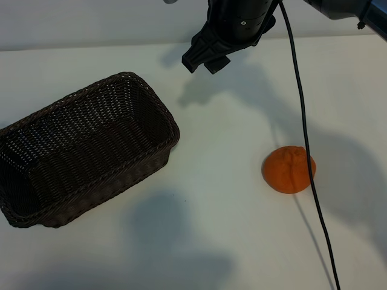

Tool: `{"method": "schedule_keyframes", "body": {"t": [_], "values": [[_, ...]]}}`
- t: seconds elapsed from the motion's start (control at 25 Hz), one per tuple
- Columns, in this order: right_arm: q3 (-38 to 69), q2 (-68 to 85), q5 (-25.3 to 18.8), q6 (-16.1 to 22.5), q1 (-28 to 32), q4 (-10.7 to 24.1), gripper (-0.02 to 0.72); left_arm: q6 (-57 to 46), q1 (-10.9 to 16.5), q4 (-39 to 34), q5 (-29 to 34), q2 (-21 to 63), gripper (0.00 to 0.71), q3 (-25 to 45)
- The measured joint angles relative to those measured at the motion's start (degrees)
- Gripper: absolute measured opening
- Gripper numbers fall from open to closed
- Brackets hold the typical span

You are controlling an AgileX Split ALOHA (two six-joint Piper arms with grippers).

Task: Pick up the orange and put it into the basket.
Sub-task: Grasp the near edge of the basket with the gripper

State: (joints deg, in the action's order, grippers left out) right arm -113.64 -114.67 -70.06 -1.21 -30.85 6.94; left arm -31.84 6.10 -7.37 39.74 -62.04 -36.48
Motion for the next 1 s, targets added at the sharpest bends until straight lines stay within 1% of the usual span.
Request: {"method": "schedule_keyframes", "body": {"t": [0.32,0.56,0.72,1.0], "values": [[0.00,0.00,0.00,-0.81,0.00,0.00,0.592,-1.57,0.00,0.00,-3.44,-8.78,0.588,0.12],[0.00,0.00,0.00,-0.85,0.00,0.00,0.592,-2.16,0.00,0.00,-8.64,-15.03,0.588,0.12],[0.00,0.00,0.00,-0.85,0.00,0.00,0.592,-2.29,0.00,0.38,-10.80,-18.83,0.588,0.12],[0.00,0.00,0.00,-0.88,0.00,0.00,0.592,-2.29,0.00,0.96,-13.98,-22.31,0.588,0.12]]}}
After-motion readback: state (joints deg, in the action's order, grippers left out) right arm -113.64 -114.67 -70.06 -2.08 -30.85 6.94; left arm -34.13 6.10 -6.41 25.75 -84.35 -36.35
